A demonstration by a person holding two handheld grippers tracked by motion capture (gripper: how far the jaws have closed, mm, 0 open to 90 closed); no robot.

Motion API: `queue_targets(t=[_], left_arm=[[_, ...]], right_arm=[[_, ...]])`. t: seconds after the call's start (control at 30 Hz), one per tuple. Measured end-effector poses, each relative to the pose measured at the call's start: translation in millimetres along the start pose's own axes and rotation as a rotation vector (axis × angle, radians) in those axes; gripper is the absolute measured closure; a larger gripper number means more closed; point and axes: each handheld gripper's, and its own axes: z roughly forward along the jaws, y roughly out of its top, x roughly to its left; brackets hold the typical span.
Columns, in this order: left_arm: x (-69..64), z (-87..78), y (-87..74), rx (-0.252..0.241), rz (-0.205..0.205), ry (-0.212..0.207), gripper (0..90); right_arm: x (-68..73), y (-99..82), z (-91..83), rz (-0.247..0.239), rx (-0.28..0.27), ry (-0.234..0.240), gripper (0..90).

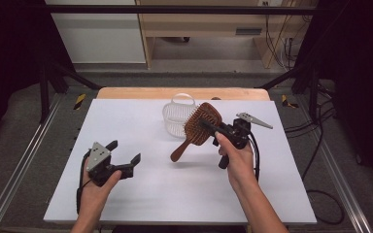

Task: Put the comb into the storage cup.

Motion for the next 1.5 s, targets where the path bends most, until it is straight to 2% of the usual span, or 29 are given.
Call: queue_targets(t=[0.07, 0.2, 0.37, 0.5, 0.73, 1.17, 1.3, 1.5], left_arm=[[6.5, -4.0, -4.6, -0.011, 0.001, 0.029, 5.3], [19.5, -10.5, -10.2, -0.033, -0.036, 0.067, 5.3], [30.8, -22.3, -15.0, -0.073, -0.032, 0.1, 5.2], [37.4, -29.4, -19.1, -0.078, -0.03, 0.122, 4.6], [42.4, -38.1, -22.7, -0.095, -0.031, 0.13, 4.0], [44.5, -36.5, -28.2, -0.103, -0.03, 0.137, 3.9], [45.9, -33.1, -28.5, -0.123, -0.065, 0.144, 3.8], [46.6, -33.8, -30.1, -0.123, -0.053, 0.146, 3.8]], right_arm=[[-0.6, 0.8, -0.2, 0.007, -0.008, -0.003, 55.4], [-3.0, 2.2, -0.6, 0.016, -0.017, -0.008, 55.3], [-4.5, 4.8, -1.8, 0.014, -0.021, -0.024, 55.3], [-4.3, 9.2, -2.6, 0.015, -0.035, -0.03, 55.3], [-4.4, 15.0, -4.3, 0.002, -0.042, -0.043, 55.2], [-8.7, 20.8, -7.0, 0.003, -0.047, -0.065, 54.9], [-7.5, 22.8, -5.7, -0.001, -0.046, -0.066, 54.9], [-5.2, 24.6, -1.4, 0.001, -0.049, -0.065, 54.8]])
